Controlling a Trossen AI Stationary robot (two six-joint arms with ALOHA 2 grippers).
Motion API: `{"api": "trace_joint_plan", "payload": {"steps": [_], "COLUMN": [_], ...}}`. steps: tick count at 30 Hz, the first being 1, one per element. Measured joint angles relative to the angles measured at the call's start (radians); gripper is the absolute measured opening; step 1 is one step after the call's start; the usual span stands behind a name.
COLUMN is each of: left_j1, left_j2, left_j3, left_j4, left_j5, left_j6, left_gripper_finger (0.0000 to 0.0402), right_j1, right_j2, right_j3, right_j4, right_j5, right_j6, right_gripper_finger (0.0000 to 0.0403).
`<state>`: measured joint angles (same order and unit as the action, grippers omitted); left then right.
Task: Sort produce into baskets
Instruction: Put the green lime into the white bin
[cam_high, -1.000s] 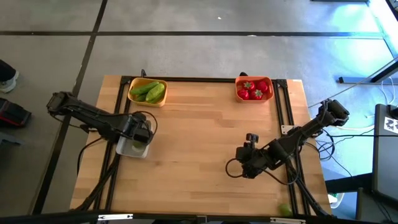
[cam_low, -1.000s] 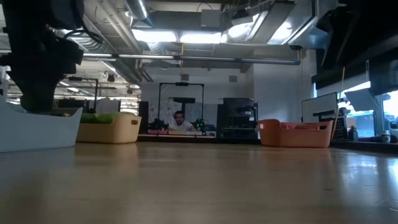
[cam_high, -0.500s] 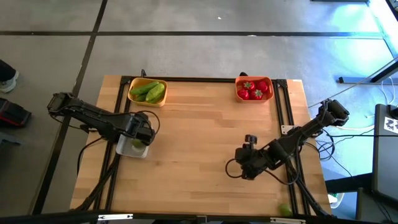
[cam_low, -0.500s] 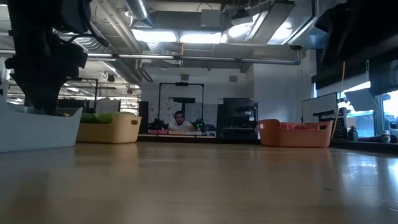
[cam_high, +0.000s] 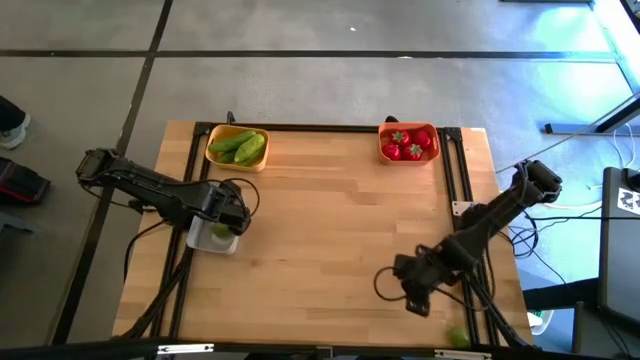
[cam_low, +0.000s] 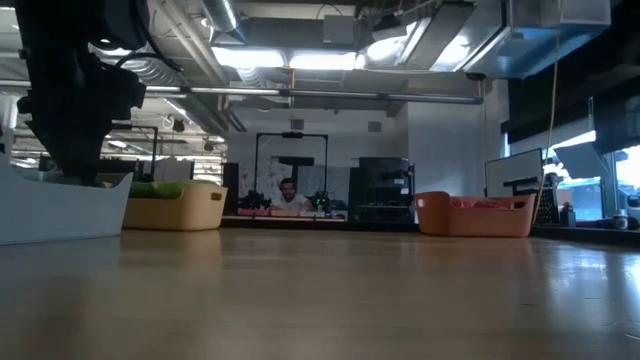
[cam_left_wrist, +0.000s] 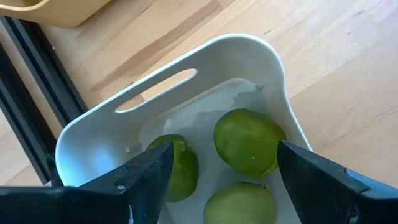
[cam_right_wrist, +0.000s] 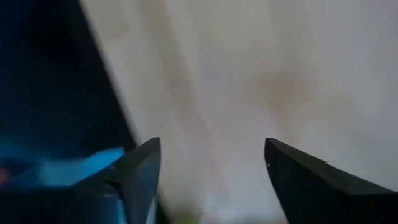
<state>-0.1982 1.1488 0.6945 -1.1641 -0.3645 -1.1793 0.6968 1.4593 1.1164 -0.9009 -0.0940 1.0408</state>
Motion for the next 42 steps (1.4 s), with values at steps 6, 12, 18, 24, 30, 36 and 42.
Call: {"api": "trace_joint_plan", "payload": {"steps": [6, 12, 18, 24, 30, 36, 42], "left_j1": [0.0, 0.0, -0.017, -0.031, -0.031, -0.031, -0.031], "left_j2": [0.0, 0.0, 0.0, 0.0, 0.0, 0.0, 0.0], "left_j3": [0.0, 0.0, 0.0, 0.0, 0.0, 0.0, 0.0], "left_j4": [0.001, 0.0, -0.001, -0.002, -0.002, -0.002, -0.002], "left_j5": [-0.004, -0.024, -0.045, -0.087, -0.093, -0.094, -0.094], "left_j6": [0.004, 0.005, 0.034, 0.051, 0.057, 0.079, 0.074], "left_gripper_finger": [0.028, 0.028, 0.028, 0.028, 0.028, 0.028, 0.028], "right_j1": [0.1, 0.19, 0.251, 0.275, 0.278, 0.308, 0.333], "right_j2": [0.0, 0.0, 0.047, 0.14, 0.238, 0.309, 0.36], "right_j3": [0.0, 0.0, 0.0, 0.0, 0.0, 0.0, 0.0], "right_j4": [-0.026, -0.033, 0.025, 0.095, 0.094, 0.101, 0.127], "right_j5": [-0.154, -0.211, -0.309, -0.396, -0.425, -0.514, -0.527], "right_j6": [0.231, 0.448, 0.56, 0.572, 0.584, 0.602, 0.609], "right_gripper_finger": [0.0317, 0.031, 0.0295, 0.0291, 0.0291, 0.0291, 0.0291]}}
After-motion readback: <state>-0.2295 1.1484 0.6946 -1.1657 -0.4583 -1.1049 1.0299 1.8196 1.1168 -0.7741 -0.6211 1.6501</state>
